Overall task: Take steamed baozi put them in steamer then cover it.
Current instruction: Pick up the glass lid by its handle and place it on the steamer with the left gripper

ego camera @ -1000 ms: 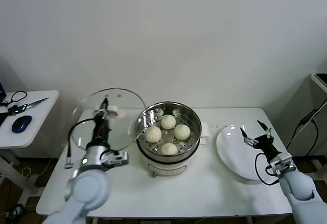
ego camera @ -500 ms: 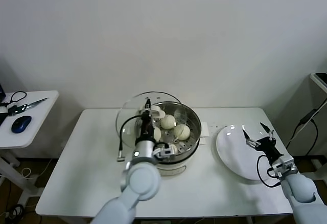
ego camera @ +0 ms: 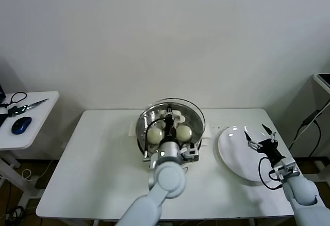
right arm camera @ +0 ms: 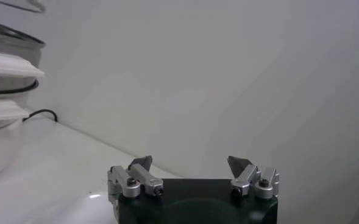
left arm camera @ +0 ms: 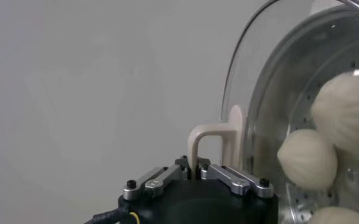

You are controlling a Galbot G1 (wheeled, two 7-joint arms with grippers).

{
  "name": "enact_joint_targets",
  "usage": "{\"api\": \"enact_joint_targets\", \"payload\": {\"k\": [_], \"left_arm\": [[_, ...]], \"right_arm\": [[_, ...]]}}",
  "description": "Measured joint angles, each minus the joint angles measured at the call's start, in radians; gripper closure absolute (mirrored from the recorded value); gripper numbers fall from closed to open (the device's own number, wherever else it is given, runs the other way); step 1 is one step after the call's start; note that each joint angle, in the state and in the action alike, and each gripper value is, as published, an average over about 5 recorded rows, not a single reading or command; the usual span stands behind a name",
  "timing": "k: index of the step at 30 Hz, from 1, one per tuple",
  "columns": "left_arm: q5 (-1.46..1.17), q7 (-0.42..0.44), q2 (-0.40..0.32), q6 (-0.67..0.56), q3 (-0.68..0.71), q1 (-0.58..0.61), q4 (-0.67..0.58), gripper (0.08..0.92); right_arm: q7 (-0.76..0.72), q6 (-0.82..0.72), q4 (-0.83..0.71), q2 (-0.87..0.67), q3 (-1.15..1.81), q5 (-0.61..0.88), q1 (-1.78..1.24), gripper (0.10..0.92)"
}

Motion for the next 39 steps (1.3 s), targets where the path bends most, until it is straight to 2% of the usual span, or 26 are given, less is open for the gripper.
{"api": "enact_joint_targets", "payload": {"k": [18,39], "left_arm": [[0.029,0.003,-0.029,-0.001,-0.008,-0.009,0.088,0.850],[0.026,-0.051,-0.031,0.000,-0.009,-0.011,0.133,0.850]], "right_arm": [[-0.002,0.003,-0.002,0.006,0.000,-0.012,0.008,0.203],[-0.016,0.008,-0.003,0.014,0.001,-0.025,0.009,0.203]]}}
